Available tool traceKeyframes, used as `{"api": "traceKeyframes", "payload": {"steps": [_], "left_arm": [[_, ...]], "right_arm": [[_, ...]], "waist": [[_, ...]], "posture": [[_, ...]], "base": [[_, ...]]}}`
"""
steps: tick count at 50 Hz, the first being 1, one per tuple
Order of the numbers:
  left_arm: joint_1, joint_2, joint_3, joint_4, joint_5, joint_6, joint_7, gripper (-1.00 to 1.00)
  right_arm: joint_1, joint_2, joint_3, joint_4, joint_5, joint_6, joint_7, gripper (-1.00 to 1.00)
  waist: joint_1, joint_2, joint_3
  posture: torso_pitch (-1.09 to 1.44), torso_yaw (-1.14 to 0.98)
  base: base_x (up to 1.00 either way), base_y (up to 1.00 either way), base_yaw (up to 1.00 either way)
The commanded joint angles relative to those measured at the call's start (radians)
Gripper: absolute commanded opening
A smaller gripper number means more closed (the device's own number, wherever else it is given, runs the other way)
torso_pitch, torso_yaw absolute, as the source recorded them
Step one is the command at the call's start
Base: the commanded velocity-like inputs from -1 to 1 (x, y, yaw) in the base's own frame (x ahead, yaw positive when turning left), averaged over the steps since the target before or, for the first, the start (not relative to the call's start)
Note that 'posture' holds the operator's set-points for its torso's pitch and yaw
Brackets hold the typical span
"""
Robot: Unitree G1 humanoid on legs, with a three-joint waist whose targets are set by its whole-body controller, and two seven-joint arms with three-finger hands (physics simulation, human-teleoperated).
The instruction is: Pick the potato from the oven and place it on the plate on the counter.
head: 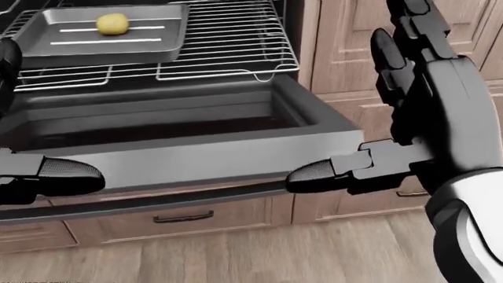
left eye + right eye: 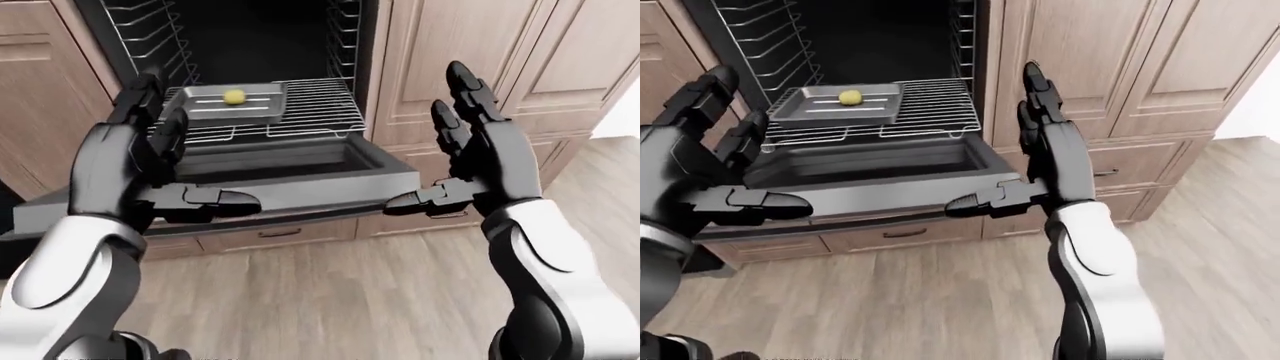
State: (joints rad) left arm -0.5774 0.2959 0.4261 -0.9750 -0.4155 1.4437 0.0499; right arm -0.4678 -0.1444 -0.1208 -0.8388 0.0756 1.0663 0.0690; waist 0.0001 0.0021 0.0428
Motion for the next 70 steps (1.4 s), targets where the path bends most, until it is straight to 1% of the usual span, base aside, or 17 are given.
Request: {"api": "traceKeyframes", "payload": {"steps": [1, 3, 5, 6, 12, 17, 19, 20, 27, 31, 36, 39, 40, 42, 56, 61, 70], "left_arm": [[-0.024, 0.009, 0.004, -0.012, -0.015, -0.018, 0.008, 1.0], [-0.029, 0.012, 0.009, -0.015, -0.026, -0.009, 0.014, 1.0], [-0.04, 0.014, 0.018, -0.022, -0.037, 0.008, 0.018, 1.0], [-0.041, 0.014, 0.019, -0.023, -0.04, 0.011, 0.019, 1.0], [-0.027, 0.018, 0.013, -0.015, -0.056, -0.013, 0.035, 1.0], [-0.023, 0.023, 0.021, -0.015, -0.074, -0.015, 0.045, 1.0], [-0.021, 0.025, 0.021, -0.012, -0.079, -0.02, 0.049, 1.0], [-0.026, 0.026, 0.023, -0.014, -0.086, -0.013, 0.054, 1.0], [-0.015, 0.033, 0.026, -0.015, -0.11, -0.022, 0.07, 1.0], [-0.016, 0.037, 0.034, -0.02, -0.128, -0.014, 0.08, 1.0], [-0.02, 0.04, 0.035, -0.024, -0.148, -0.009, 0.096, 1.0], [-0.007, 0.04, 0.035, -0.028, -0.159, -0.015, 0.102, 1.0], [-0.006, 0.041, 0.039, -0.031, -0.164, -0.013, 0.104, 1.0], [-0.008, 0.044, 0.044, -0.034, -0.176, -0.007, 0.111, 1.0], [0.035, 0.055, 0.018, -0.017, -0.21, -0.065, 0.146, 1.0], [0.034, 0.053, 0.002, -0.023, -0.222, -0.062, 0.167, 1.0], [0.033, 0.054, -0.001, -0.031, -0.239, -0.058, 0.183, 1.0]], "right_arm": [[-0.016, -0.002, -0.013, -0.01, 0.013, -0.016, -0.004, 1.0], [-0.019, -0.007, -0.01, -0.018, 0.018, 0.0, -0.009, 1.0], [-0.012, -0.008, -0.009, -0.018, 0.021, -0.004, -0.011, 1.0], [-0.01, -0.008, -0.009, -0.018, 0.022, -0.006, -0.011, 1.0], [0.0, -0.008, -0.001, -0.018, 0.026, -0.012, -0.012, 1.0], [0.01, -0.003, 0.001, -0.016, 0.029, -0.026, -0.011, 1.0], [0.006, -0.002, 0.0, -0.015, 0.031, -0.025, -0.012, 1.0], [0.004, -0.002, -0.001, -0.016, 0.033, -0.023, -0.013, 1.0], [0.01, -0.004, -0.007, -0.021, 0.04, -0.027, -0.015, 1.0], [0.01, -0.004, -0.011, -0.02, 0.045, -0.032, -0.017, 1.0], [0.005, -0.014, -0.016, -0.018, 0.052, -0.026, -0.019, 1.0], [0.006, -0.015, -0.016, -0.024, 0.054, -0.02, -0.021, 1.0], [0.007, -0.013, -0.017, -0.029, 0.056, -0.017, -0.023, 1.0], [0.011, -0.01, -0.022, -0.02, 0.06, -0.035, -0.023, 1.0], [0.002, -0.015, -0.035, -0.029, 0.08, -0.026, -0.036, 1.0], [0.005, -0.029, -0.053, -0.036, 0.098, -0.031, -0.041, 1.0], [0.014, -0.047, -0.061, -0.038, 0.113, -0.047, -0.048, 1.0]], "waist": [[-0.005, 0.007, -0.011], [-0.008, -0.006, -0.007], [-0.012, -0.08, -0.013], [-0.026, -0.057, 0.002], [-0.015, -0.042, -0.019], [-0.016, 0.038, -0.016], [-0.015, 0.135, -0.043], [-0.003, 0.098, -0.029], [0.004, 0.021, 0.003], [-0.007, -0.032, -0.029], [-0.015, -0.027, -0.035], [-0.02, 0.039, -0.016], [-0.014, 0.107, -0.031], [-0.014, 0.066, -0.005], [-0.019, -0.002, 0.012], [-0.029, 0.032, 0.01], [-0.025, 0.011, 0.025]], "posture": [[0.0, 0.0], [0.0, 0.0], [0.0, 0.0], [0.0, 0.0], [0.0, 0.0], [0.0, 0.0], [0.0, 0.0], [0.0, 0.0], [0.0, 0.0], [0.0, 0.0], [0.0, 0.0], [0.0, 0.0], [0.0, 0.0], [0.0, 0.0], [0.0, 0.0], [0.0, 0.0], [0.0, 0.0]], "base": [[0.0, 0.41, 0.0], [0.0, 0.61, 0.0], [0.0, 0.81, 0.0], [0.0, 0.82, 0.0], [0.0, 0.89, 0.0], [0.0, 0.97, 0.0], [0.0, 0.97, 0.0], [0.0, 0.97, 0.0], [0.0, 0.94, 0.0], [0.0, 0.64, 0.0], [0.0, 0.55, 0.0], [0.02, 0.55, 0.0], [0.11, 0.55, 0.0], [0.13, 0.42, 0.0], [0.33, 0.25, 0.0], [0.47, 0.06, 0.0], [0.76, 0.26, 0.0]]}}
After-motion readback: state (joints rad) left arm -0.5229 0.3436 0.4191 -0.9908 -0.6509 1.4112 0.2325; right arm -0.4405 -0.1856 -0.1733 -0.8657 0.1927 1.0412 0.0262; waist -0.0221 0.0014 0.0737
